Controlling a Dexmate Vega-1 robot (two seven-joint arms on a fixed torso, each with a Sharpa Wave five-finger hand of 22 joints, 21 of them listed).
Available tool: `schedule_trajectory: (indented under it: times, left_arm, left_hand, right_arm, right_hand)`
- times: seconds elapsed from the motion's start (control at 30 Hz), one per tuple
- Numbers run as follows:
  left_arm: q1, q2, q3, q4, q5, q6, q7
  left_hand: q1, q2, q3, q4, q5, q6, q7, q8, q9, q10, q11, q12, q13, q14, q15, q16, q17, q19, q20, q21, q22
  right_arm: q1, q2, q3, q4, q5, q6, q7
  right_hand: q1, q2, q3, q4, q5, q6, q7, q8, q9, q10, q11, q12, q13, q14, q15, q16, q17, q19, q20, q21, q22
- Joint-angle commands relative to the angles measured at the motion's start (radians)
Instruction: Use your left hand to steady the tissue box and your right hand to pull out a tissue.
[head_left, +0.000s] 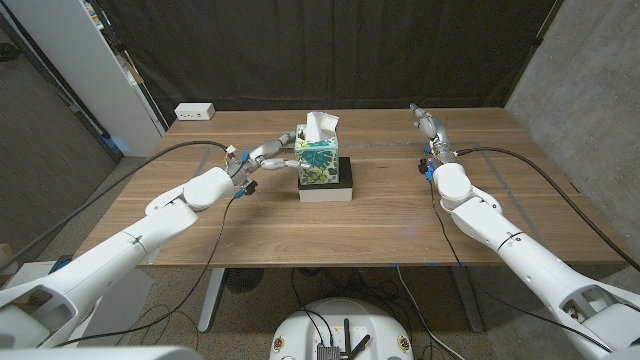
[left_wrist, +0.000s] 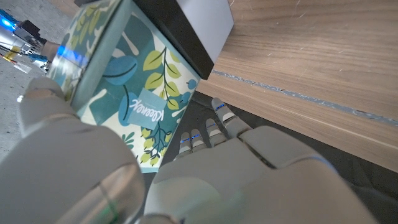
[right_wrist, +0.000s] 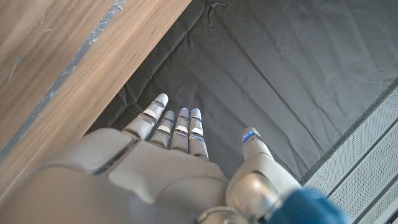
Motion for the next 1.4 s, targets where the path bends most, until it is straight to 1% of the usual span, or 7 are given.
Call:
schedule_trajectory:
  times: [0.03, 0.13, 0.2, 0.3, 0.4, 0.53, 1.4]
  left_arm:
    - [-0.153, -0.046, 0.074, 0.127, -0.011, -0.048, -0.162]
    - [-0.187, -0.066, 0.091, 0.166, -0.019, -0.065, -0.196]
    - [-0.198, -0.077, 0.097, 0.182, -0.018, -0.073, -0.199]
    - [-0.209, -0.092, 0.101, 0.209, -0.038, -0.088, -0.214]
    - [-0.214, -0.103, 0.1, 0.232, -0.06, -0.102, -0.222]
    - [-0.21, -0.109, 0.095, 0.249, -0.085, -0.115, -0.226]
    - [-0.128, -0.045, 0.047, 0.115, -0.107, -0.059, -0.166]
  left_hand:
    - [0.035, 0.006, -0.019, -0.001, 0.011, 0.017, -0.023, 0.015, 0.001, 0.014, -0.011, -0.005, 0.002, -0.016, 0.009, -0.016, 0.002, -0.02, 0.046, -0.017, 0.002]
    - [0.115, 0.041, -0.027, 0.002, 0.013, 0.132, -0.061, 0.056, 0.001, 0.101, -0.041, 0.004, 0.0, -0.004, 0.011, -0.017, 0.001, -0.019, 0.061, -0.027, 0.003]
    - [0.192, 0.091, -0.006, 0.007, -0.021, 0.228, -0.09, 0.096, 0.001, 0.184, -0.084, 0.011, -0.002, 0.031, -0.025, -0.011, 0.001, 0.002, 0.045, -0.027, 0.002]
    - [0.321, 0.17, 0.059, 0.004, -0.166, 0.359, -0.106, 0.161, 0.004, 0.323, -0.097, 0.013, -0.001, 0.101, -0.058, -0.008, -0.001, 0.034, 0.05, -0.028, 0.002]
    - [0.382, 0.215, 0.107, 0.004, -0.283, 0.463, -0.089, 0.215, 0.009, 0.437, -0.095, 0.017, 0.003, 0.153, -0.065, -0.005, -0.002, 0.058, 0.061, -0.027, 0.003]
    - [0.408, 0.239, 0.137, 0.0, -0.327, 0.481, -0.065, 0.224, 0.009, 0.47, -0.091, 0.009, 0.006, 0.183, -0.07, -0.006, -0.002, 0.069, 0.07, -0.026, 0.003]
    - [0.412, 0.246, 0.152, 0.003, -0.354, 0.451, -0.055, 0.209, 0.007, 0.438, -0.066, -0.022, 0.008, 0.187, -0.077, -0.014, -0.003, 0.063, 0.077, -0.032, 0.004]
  right_arm:
    - [-0.04, -0.01, 0.016, -0.062, -0.043, -0.034, -0.062]
    - [-0.052, -0.009, 0.023, -0.073, -0.045, -0.044, -0.076]
    - [-0.06, -0.011, 0.026, -0.082, -0.049, -0.051, -0.085]
    - [-0.069, -0.011, 0.03, -0.093, -0.053, -0.059, -0.097]
    - [-0.076, -0.013, 0.032, -0.101, -0.063, -0.064, -0.107]
    - [-0.079, -0.011, 0.034, -0.105, -0.062, -0.067, -0.108]
    - [-0.055, 0.002, 0.025, -0.064, -0.061, -0.048, -0.086]
  right_hand:
    - [0.007, 0.004, 0.0, -0.005, -0.002, 0.003, 0.004, -0.002, 0.003, 0.005, -0.001, 0.006, 0.003, 0.008, 0.005, 0.0, 0.002, -0.003, 0.007, 0.002, 0.002]
    - [0.007, 0.004, -0.001, -0.005, -0.002, 0.003, 0.005, -0.002, 0.003, 0.006, -0.001, 0.006, 0.003, 0.008, 0.005, 0.0, 0.002, -0.004, 0.008, 0.001, 0.002]
    - [0.006, 0.003, -0.001, -0.006, -0.003, 0.003, 0.005, -0.002, 0.003, 0.006, -0.001, 0.007, 0.003, 0.009, 0.008, 0.0, 0.001, -0.005, 0.008, 0.001, 0.002]
    - [0.006, 0.003, -0.002, -0.006, -0.003, 0.003, 0.005, -0.002, 0.003, 0.008, 0.0, 0.007, 0.003, 0.009, 0.008, 0.0, 0.001, -0.005, 0.009, 0.001, 0.002]
    - [0.005, 0.003, -0.003, -0.007, -0.003, 0.003, 0.004, -0.002, 0.003, 0.007, 0.001, 0.006, 0.003, 0.009, 0.007, 0.0, 0.0, -0.006, 0.009, 0.001, 0.002]
    - [0.005, 0.003, -0.003, -0.007, -0.003, 0.004, 0.005, -0.002, 0.003, 0.008, 0.002, 0.006, 0.003, 0.011, 0.007, 0.0, 0.0, -0.006, 0.009, 0.0, 0.002]
    - [0.001, 0.005, -0.005, -0.01, -0.003, 0.005, 0.004, -0.001, 0.003, 0.01, 0.0, 0.006, 0.003, 0.012, 0.005, 0.0, -0.002, -0.007, 0.005, 0.0, 0.002]
